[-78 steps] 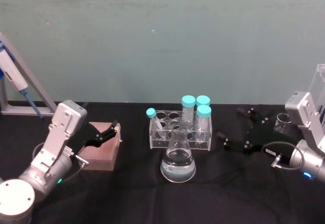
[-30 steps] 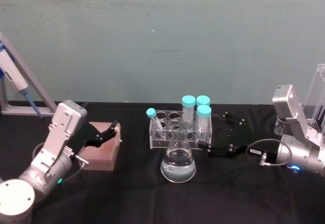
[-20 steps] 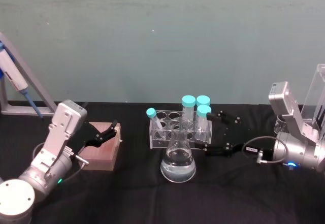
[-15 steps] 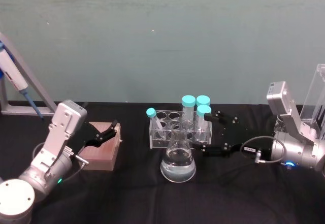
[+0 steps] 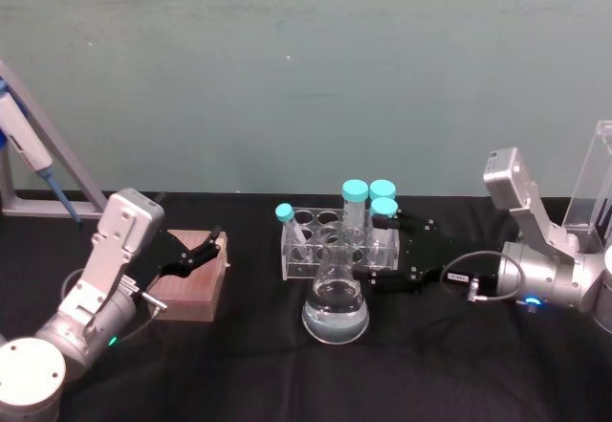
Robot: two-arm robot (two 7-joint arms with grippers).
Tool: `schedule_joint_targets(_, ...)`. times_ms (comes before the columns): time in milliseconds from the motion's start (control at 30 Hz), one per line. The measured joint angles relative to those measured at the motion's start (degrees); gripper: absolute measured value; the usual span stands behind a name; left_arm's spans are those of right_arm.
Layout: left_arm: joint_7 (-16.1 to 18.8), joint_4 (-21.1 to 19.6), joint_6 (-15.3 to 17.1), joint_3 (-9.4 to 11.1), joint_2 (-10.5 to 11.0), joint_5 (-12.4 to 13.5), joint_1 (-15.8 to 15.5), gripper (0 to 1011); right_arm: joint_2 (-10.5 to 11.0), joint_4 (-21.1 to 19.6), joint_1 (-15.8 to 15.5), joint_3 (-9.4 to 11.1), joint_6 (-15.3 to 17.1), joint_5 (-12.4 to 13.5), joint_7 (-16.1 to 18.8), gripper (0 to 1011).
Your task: Place the experimental apparatus aside using one hand.
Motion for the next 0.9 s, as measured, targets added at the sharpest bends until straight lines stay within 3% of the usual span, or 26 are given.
schedule_joint_targets(900, 0.0, 0.0, 0.0, 0.0, 0.0, 0.0, 0.0, 1000, -5.6, 12.3, 5.9, -0.9, -2.4, 0.0, 5.1, 1003)
